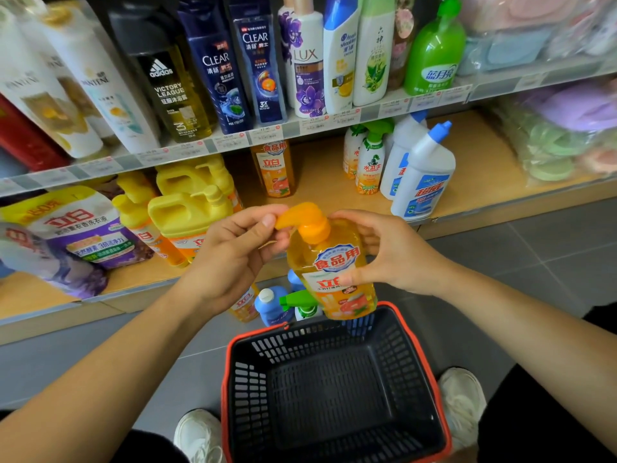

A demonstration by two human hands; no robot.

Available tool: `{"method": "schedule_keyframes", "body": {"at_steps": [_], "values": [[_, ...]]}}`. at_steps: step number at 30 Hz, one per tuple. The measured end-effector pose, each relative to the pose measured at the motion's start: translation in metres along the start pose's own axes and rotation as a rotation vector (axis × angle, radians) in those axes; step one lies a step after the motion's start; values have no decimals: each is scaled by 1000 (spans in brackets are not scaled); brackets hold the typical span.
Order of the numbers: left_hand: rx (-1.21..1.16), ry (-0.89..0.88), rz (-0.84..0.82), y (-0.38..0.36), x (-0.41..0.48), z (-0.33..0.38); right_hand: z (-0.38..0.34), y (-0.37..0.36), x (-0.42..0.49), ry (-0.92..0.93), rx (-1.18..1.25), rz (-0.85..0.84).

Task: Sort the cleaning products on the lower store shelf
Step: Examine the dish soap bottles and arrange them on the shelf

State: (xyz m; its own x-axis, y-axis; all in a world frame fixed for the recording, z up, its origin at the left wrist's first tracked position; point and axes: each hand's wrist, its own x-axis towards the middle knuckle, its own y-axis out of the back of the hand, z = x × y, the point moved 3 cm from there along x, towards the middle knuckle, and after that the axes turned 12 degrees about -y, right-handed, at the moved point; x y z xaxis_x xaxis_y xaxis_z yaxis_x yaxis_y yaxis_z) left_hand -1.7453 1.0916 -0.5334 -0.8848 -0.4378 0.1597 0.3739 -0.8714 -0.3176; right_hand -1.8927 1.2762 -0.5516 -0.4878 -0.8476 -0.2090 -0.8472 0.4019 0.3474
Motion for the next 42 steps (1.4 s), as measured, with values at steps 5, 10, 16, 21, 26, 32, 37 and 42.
{"method": "schedule_keyframes", "body": {"at_steps": [5,10,16,21,26,32,37,42], "values": [[108,-23,-232,-10,-1,8,-3,-2,-1,-47,178,-94],[80,51,-284,-24,-9,7,-10,-16,-7,-90,430,-294],[12,-25,-13,-26,-13,10,-13,-21,-8,-70,397,-284],[96,-141,127,-24,-15,8,-14,-25,-7,-82,346,-180],[42,-34,-167,-18,-8,13,-16,-26,-8,-145,355,-276],[-11,35,-224,-18,-8,14,-18,-27,-11,-143,403,-350],[156,-109,7,-25,-15,11,-13,-29,-9,-127,335,-245],[154,-55,-55,-19,-9,13,-13,-28,-7,-125,346,-245]]}}
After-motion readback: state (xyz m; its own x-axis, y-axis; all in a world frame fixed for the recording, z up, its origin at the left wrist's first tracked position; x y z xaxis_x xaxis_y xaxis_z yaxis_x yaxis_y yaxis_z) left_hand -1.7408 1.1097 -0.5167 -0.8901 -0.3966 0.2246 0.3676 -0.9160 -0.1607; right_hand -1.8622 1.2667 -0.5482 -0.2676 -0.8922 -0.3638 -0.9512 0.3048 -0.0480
